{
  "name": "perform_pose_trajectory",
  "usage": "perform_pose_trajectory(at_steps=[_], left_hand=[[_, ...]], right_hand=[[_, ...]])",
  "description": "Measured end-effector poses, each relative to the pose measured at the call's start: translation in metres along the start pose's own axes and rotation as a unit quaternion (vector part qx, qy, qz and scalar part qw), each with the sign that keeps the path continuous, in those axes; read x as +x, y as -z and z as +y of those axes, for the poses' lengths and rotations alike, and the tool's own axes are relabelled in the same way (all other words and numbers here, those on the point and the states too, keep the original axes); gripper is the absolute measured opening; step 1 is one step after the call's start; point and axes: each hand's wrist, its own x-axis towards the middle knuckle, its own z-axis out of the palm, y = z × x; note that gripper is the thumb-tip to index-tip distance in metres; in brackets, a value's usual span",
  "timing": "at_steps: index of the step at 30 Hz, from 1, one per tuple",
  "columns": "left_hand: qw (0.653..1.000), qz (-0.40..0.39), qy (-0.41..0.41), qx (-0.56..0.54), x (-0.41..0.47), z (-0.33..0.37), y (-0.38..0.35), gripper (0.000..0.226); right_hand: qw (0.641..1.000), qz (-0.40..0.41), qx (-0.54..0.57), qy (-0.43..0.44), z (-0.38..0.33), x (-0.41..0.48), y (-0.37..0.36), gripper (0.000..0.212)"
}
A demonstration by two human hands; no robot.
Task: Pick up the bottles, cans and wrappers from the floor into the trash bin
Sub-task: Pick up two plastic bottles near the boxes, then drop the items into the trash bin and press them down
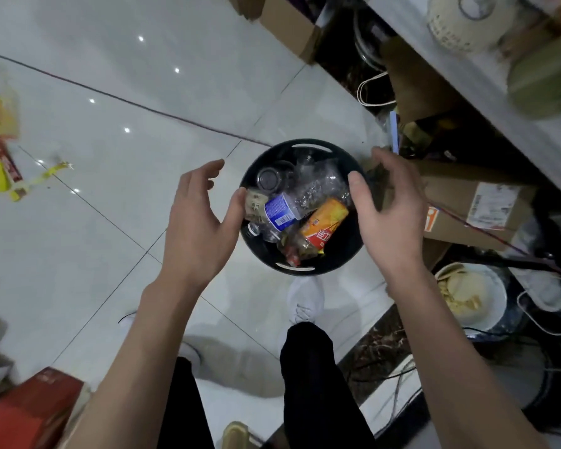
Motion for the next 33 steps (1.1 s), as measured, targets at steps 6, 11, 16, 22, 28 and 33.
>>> perform_pose_trajectory(at_steps=[6,11,16,22,28,33], left_hand=[[0.999,0.022,-0.019,-0.016,-0.003,0.019,0.037,0.048],[0.997,0.054,-0.037,-0.031,-0.011,0.029,0.094,0.047],[0.994,0.090,-0.046,-0.040,-0.025,0.021,0.168,0.047],[0.990,0.128,-0.027,-0.050,-0.044,-0.025,0.265,0.048],[0.979,0.195,0.018,-0.049,-0.068,-0.109,0.378,0.045],[0.964,0.251,0.066,-0.057,-0.098,-0.186,0.465,0.045]], right_hand=[[0.998,0.029,0.025,0.044,-0.048,0.006,0.003,0.048],[0.997,0.024,0.035,0.064,-0.115,0.000,0.004,0.043],[0.994,0.013,0.032,0.099,-0.192,-0.016,-0.016,0.043],[0.987,-0.016,0.045,0.154,-0.275,-0.059,-0.074,0.044],[0.979,-0.082,0.074,0.173,-0.364,-0.112,-0.165,0.043],[0.965,-0.143,0.073,0.209,-0.442,-0.158,-0.243,0.044]])
